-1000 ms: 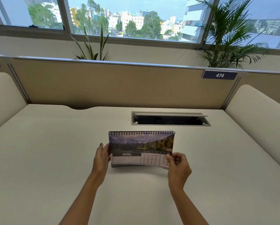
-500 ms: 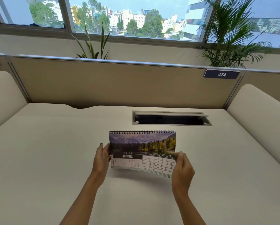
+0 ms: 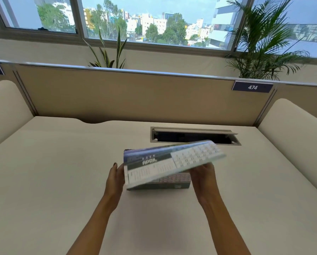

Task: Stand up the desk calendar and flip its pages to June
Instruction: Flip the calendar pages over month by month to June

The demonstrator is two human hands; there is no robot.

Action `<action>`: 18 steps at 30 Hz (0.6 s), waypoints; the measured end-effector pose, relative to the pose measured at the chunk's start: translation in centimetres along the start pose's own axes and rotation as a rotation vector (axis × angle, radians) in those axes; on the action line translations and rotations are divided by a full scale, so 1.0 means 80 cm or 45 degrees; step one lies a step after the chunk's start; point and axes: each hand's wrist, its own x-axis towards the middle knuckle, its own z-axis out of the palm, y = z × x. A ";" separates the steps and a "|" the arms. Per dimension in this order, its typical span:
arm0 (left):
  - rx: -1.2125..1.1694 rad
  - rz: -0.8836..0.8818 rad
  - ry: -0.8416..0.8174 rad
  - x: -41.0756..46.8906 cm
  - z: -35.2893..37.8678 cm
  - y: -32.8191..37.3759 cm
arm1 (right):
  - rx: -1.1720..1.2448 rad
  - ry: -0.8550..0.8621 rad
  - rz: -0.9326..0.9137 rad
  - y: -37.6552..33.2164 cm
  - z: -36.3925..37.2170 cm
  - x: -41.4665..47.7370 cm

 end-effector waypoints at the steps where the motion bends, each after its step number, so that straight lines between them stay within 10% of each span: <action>1: 0.014 0.006 -0.005 0.000 -0.001 0.000 | -0.067 0.009 -0.041 -0.005 0.006 0.005; 18: -0.026 -0.099 -0.055 0.022 -0.012 -0.015 | -1.563 -0.085 -0.627 0.025 0.007 0.046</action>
